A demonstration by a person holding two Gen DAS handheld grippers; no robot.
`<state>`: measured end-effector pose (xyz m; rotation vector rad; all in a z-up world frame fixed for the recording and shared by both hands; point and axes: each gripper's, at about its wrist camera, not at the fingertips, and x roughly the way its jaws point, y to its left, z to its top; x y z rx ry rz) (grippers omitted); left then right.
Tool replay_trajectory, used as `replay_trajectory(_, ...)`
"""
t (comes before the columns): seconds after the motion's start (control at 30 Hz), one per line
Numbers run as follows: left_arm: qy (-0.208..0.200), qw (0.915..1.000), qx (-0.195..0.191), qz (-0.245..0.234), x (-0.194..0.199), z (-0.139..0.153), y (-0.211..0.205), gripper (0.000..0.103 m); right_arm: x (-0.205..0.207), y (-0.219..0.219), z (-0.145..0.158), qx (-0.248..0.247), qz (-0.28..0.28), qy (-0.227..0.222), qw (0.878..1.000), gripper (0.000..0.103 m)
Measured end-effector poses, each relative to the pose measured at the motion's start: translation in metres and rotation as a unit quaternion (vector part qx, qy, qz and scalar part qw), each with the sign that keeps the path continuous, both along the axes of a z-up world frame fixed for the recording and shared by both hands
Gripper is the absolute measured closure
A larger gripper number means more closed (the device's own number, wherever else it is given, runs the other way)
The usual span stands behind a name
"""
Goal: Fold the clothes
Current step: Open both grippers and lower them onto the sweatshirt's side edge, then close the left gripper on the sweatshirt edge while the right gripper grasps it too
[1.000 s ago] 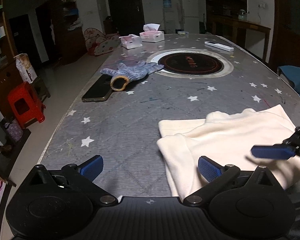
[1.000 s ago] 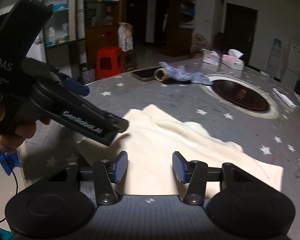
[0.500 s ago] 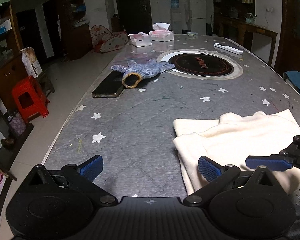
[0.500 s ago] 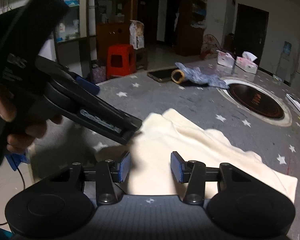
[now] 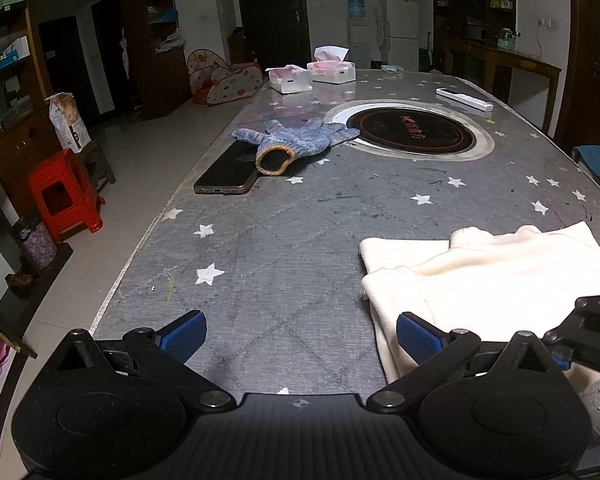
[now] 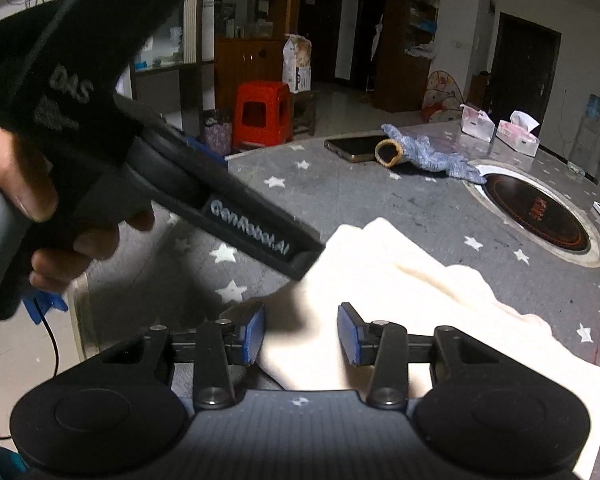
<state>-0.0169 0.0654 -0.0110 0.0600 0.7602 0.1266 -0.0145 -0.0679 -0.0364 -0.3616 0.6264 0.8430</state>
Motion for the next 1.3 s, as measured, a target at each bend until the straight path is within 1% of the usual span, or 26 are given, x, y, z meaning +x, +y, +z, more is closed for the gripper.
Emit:
replay_trajectory(0.07, 0.001, 1.0, 0.001, 0.0, 0.0, 0.0, 0.0, 0.0, -0.001, -0.001, 0.002, 0.006, -0.001, 0.001, 1.0, 0.063)
replay_trajectory(0.2, 0.001, 1.0, 0.002, 0.001, -0.001, 0.0, -0.001, 0.0, 0.0, 0.002, -0.007, -0.009, 0.004, 0.01, 1.0, 0.063)
replay_trajectory(0.33, 0.002, 1.0, 0.002, 0.001, 0.0, 0.0, -0.002, 0.0, -0.002, -0.002, 0.001, -0.001, 0.005, 0.008, 1.0, 0.063)
replay_trajectory(0.5, 0.003, 1.0, 0.001, -0.001, 0.002, -0.001, -0.004, 0.0, -0.01, -0.009, 0.009, -0.006, 0.015, 0.002, 1.0, 0.063)
replay_trajectory(0.77, 0.001, 0.9994, -0.035, 0.007, 0.003, 0.005, 0.007, 0.0, -0.025, -0.013, 0.008, -0.028, 0.04, -0.012, 0.999, 0.063)
replay_trajectory(0.9, -0.005, 0.9964, -0.083, 0.018, 0.003, 0.01, 0.02, 0.0, -0.026, -0.004, 0.003, -0.039, 0.051, -0.024, 0.998, 0.063)
replay_trajectory(1.07, 0.006, 0.9903, -0.138, 0.015, 0.004, 0.006, 0.024, 0.0, -0.028, 0.01, -0.005, -0.058, 0.068, -0.046, 0.995, 0.063)
replay_trajectory(1.17, 0.012, 0.9851, -0.171, 0.013, 0.005, 0.004, 0.026, 0.0, -0.029, 0.017, -0.013, -0.077, 0.067, -0.057, 0.993, 0.064)
replay_trajectory(1.2, 0.015, 0.9832, -0.182, 0.013, 0.005, 0.004, 0.027, 0.0, -0.03, 0.017, -0.013, -0.079, 0.067, -0.06, 0.993, 0.066)
replay_trajectory(1.23, 0.017, 0.9811, -0.192, 0.012, 0.005, 0.003, 0.028, 0.0, -0.031, 0.017, -0.013, -0.08, 0.066, -0.062, 0.993, 0.07)
replay_trajectory(1.27, 0.019, 0.9789, -0.203, 0.011, 0.006, 0.002, 0.028, 0.0, -0.031, 0.017, -0.013, -0.078, 0.063, -0.065, 0.993, 0.081)
replay_trajectory(1.3, 0.021, 0.9765, -0.214, 0.011, 0.006, 0.002, 0.029, 0.0, -0.027, 0.015, -0.011, -0.068, 0.055, -0.061, 0.994, 0.086)
